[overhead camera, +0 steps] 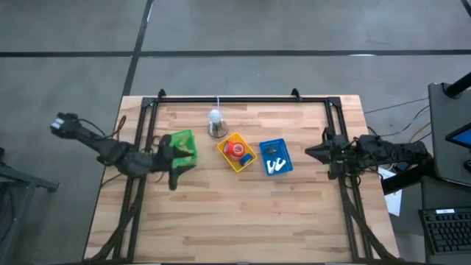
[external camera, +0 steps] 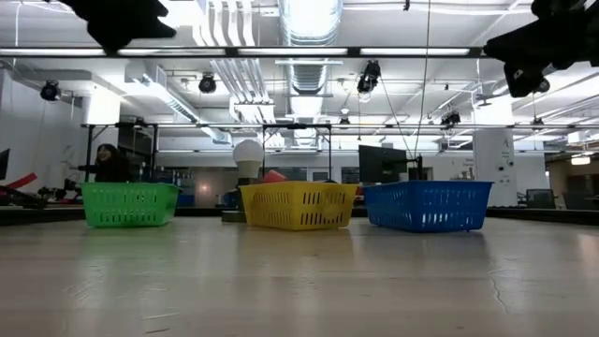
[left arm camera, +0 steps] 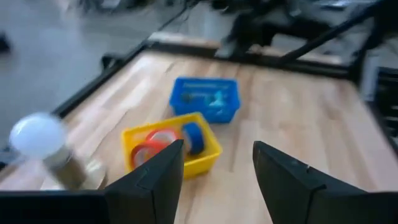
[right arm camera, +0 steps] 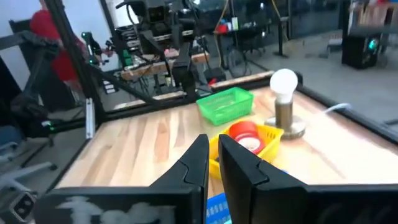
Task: Pick and place Stapler, Stapler remover, tape
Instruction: Return to Home Position
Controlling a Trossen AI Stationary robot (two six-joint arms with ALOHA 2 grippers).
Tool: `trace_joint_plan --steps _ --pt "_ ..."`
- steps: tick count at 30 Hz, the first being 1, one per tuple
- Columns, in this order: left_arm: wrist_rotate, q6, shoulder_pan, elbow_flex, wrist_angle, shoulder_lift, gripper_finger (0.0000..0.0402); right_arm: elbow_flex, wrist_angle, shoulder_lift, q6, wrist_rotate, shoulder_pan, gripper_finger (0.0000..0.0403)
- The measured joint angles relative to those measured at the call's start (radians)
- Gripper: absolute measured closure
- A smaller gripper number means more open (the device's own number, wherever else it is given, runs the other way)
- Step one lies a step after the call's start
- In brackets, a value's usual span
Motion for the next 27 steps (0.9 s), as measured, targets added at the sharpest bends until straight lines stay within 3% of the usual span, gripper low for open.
trace_joint_plan --steps 6,10,13,19,27 --pt "-0.057 0.095 -0.150 -0.226 0.287 -0.096 0.0206 -0.008 0.021 -0.002 -0.131 0.002 0.000 0.0369" --pt "-0.065 0.131 -0.189 -0.440 0.610 -0.164 0.0206 -0.013 0.020 -0.033 -0.134 0.003 -0.001 0.0369" --pt "-0.069 0.164 -0.196 -0.547 0.765 -0.203 0.0206 -0.038 0.014 -0.063 -0.074 -0.006 -0.002 0.0369" --pt "-0.077 0.179 -0.197 -0.641 0.811 -0.269 0.0206 -0.092 0.044 -0.058 -0.043 -0.012 -0.002 0.0369" --pt "-0.174 0.144 -0.195 -0.649 0.724 -0.283 0.0206 -0.169 0.131 -0.064 -0.038 -0.008 -0.002 0.0369"
